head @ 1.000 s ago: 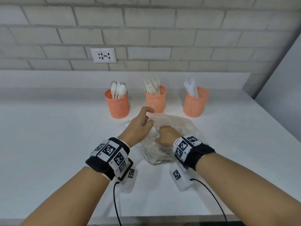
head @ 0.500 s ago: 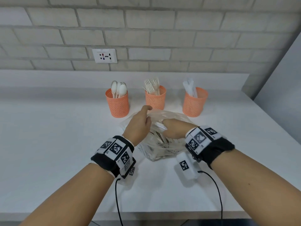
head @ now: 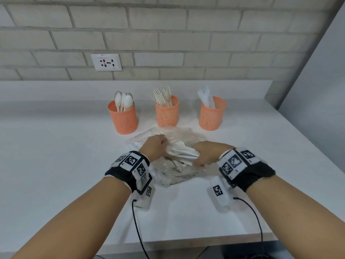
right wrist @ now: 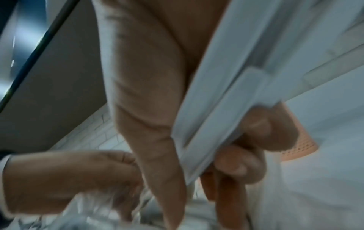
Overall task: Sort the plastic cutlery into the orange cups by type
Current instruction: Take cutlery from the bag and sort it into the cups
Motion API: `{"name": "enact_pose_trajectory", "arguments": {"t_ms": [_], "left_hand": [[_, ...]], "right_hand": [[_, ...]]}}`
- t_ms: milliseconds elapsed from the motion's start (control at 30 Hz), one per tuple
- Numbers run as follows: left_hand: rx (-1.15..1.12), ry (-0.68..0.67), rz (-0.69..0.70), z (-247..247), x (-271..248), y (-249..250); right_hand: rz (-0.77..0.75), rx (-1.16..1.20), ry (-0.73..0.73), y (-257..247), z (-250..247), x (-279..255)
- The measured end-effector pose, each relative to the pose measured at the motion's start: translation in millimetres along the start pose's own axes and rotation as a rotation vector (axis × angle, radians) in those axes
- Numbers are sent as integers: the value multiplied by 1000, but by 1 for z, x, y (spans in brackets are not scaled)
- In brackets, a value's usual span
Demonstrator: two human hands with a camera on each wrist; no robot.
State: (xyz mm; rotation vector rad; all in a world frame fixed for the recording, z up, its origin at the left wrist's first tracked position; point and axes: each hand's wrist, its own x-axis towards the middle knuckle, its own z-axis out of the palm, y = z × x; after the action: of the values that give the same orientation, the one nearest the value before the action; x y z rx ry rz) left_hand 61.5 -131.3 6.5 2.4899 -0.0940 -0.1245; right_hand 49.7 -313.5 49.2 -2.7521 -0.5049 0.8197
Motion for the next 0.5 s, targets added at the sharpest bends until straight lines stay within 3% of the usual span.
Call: {"name": "enact_pose_trajectory", "arguments": {"t_ms": [200, 500], "left_hand": [[-77, -16, -9, 0, 2, 2], [-13, 192, 74, -13, 6, -11]], "right_hand": [[59, -205, 256, -16, 29, 30], [-81, -198, 94, -4, 2, 9]]}}
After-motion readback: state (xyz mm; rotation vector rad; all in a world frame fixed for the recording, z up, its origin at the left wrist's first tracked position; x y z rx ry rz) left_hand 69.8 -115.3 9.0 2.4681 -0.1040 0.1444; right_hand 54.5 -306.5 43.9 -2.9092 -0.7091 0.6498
